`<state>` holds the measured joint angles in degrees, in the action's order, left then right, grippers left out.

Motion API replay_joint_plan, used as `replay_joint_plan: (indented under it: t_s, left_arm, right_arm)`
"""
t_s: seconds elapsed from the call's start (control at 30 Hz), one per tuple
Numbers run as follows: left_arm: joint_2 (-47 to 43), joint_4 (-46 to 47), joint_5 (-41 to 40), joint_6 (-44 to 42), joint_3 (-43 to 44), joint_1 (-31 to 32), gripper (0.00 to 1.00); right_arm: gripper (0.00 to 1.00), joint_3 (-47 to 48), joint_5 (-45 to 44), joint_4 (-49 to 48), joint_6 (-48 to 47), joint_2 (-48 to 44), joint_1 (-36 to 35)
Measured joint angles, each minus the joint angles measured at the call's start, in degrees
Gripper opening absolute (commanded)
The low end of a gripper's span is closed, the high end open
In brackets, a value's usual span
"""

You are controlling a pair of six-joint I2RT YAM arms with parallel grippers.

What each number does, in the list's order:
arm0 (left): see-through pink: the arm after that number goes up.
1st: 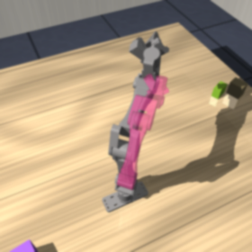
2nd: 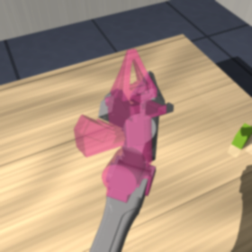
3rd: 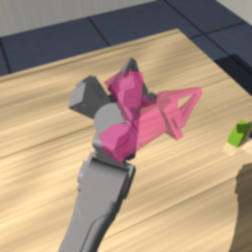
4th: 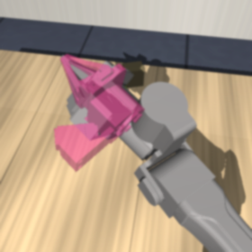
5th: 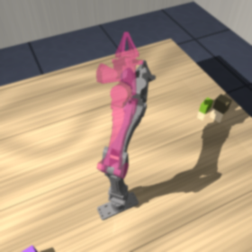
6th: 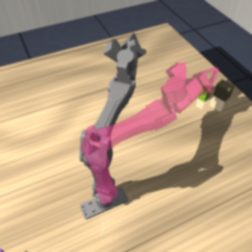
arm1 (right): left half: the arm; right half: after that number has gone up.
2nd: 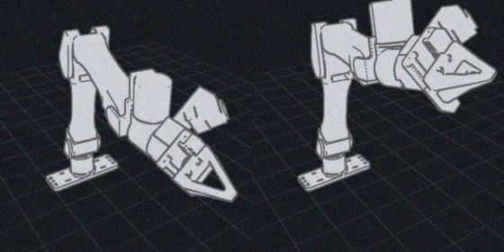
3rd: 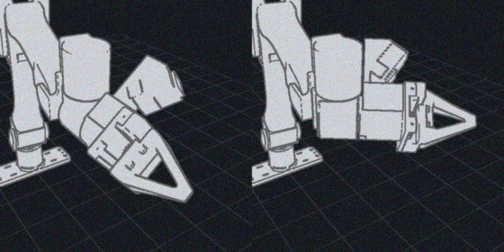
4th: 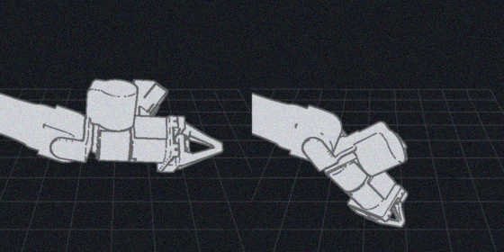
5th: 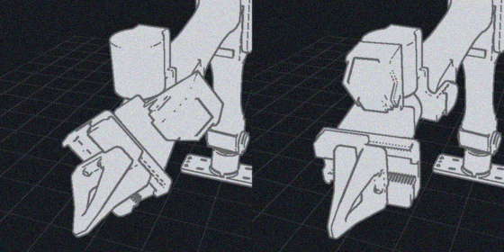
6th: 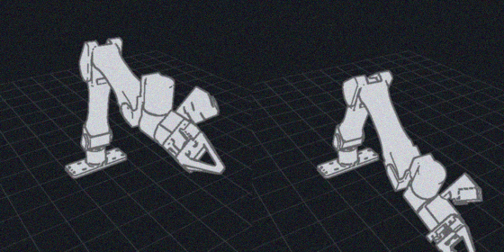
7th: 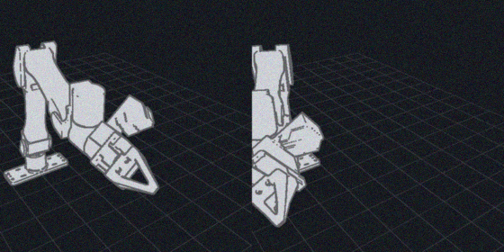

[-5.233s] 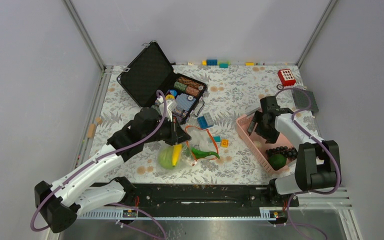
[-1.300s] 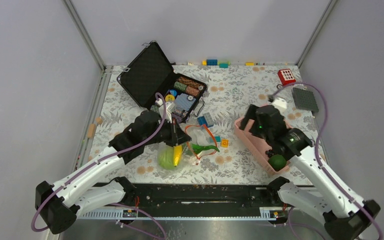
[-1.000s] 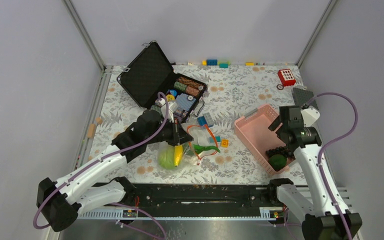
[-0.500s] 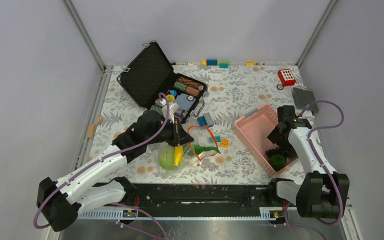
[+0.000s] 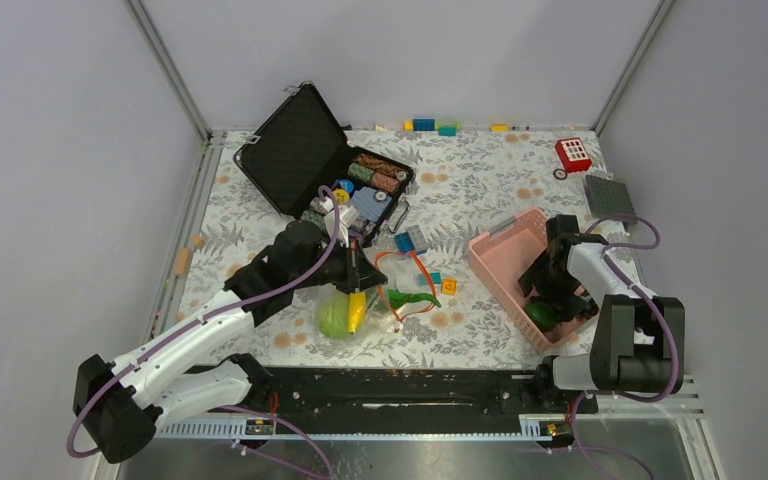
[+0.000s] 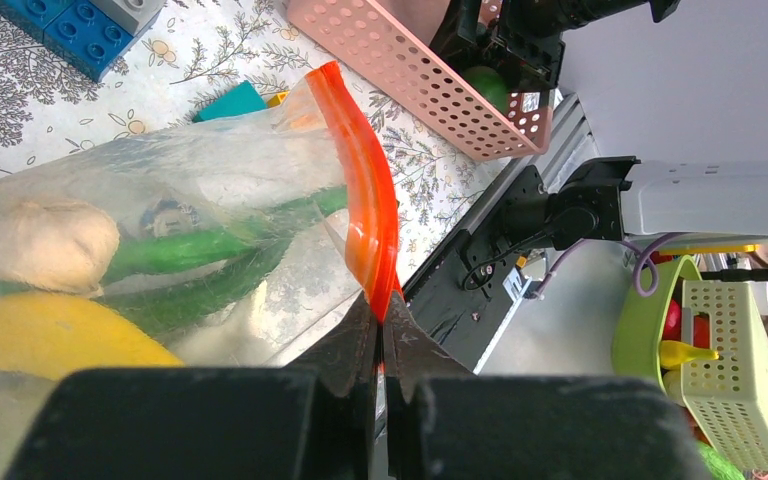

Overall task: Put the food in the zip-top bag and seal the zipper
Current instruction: Pick up the fake fruit from the bin.

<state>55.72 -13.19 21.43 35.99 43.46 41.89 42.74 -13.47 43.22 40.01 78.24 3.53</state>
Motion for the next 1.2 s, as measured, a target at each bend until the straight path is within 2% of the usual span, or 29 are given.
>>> replay_joint_plan:
  t_s: [0.43, 0.77, 1.2]
  left_arm:
    - [0.0, 0.0, 0.0, -0.4, 0.0, 0.0, 0.0]
    - [1.5, 0.3, 0.1, -0.6, 0.0, 0.0, 0.0]
    - [2.6, 0.7, 0.7, -0.6, 0.0, 0.0, 0.0]
  right_arm:
    - [0.98, -0.5, 7.1, -4.5, -0.7, 0.6, 0.0]
    - [0.98, -0.9, 6.9, -1.7, -4.0, -2.3, 0.0]
    - [0.95, -3.0, 10.4, -3.3, -4.4, -3.3, 0.0]
